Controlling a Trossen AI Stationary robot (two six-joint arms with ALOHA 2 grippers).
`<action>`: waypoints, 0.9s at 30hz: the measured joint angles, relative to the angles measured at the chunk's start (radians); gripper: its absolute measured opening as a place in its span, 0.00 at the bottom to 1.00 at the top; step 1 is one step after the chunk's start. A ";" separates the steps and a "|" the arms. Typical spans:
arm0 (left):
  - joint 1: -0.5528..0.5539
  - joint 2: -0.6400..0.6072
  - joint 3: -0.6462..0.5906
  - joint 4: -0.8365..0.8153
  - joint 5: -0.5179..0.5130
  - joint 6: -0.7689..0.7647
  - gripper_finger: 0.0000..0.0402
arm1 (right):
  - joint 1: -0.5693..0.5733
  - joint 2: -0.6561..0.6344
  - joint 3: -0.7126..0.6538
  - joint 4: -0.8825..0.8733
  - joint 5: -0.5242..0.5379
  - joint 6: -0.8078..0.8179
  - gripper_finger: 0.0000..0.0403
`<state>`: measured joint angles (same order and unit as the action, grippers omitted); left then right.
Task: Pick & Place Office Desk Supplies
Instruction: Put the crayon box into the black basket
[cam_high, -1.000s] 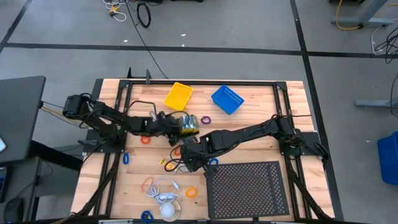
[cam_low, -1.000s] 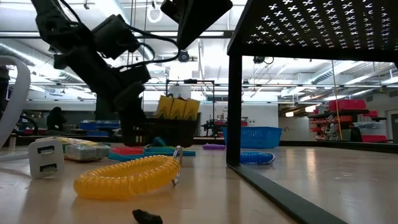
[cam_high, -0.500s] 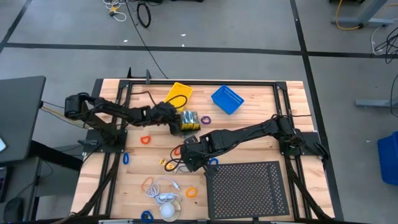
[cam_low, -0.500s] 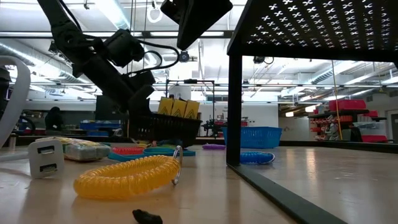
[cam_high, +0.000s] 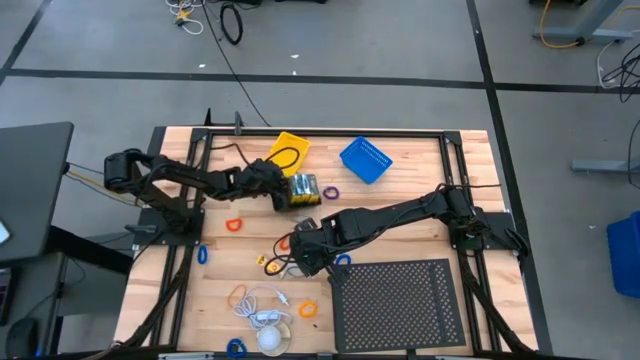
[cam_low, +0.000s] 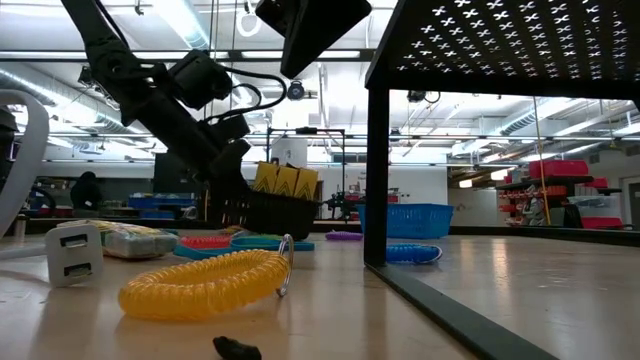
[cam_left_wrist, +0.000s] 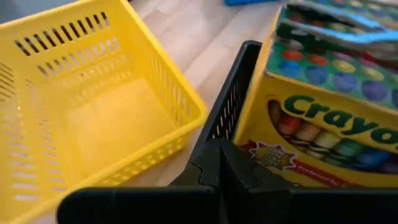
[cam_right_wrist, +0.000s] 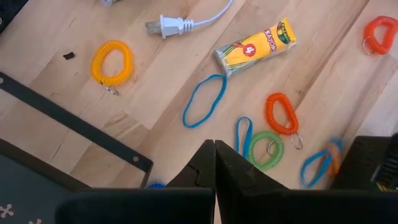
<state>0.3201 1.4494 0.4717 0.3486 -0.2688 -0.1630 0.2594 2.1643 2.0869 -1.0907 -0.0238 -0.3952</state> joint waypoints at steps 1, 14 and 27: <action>0.011 0.000 0.000 0.014 0.018 0.002 0.00 | -0.001 0.000 0.000 0.001 0.000 -0.003 0.00; 0.042 0.035 0.118 0.040 0.082 0.075 0.00 | -0.002 0.000 0.000 0.002 -0.002 0.001 0.00; -0.108 -0.053 0.121 -0.121 0.068 0.103 0.00 | -0.002 0.000 0.000 -0.025 -0.002 0.016 0.00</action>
<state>0.2122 1.3962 0.5925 0.2276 -0.2009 -0.0604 0.2577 2.1643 2.0869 -1.1153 -0.0257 -0.3790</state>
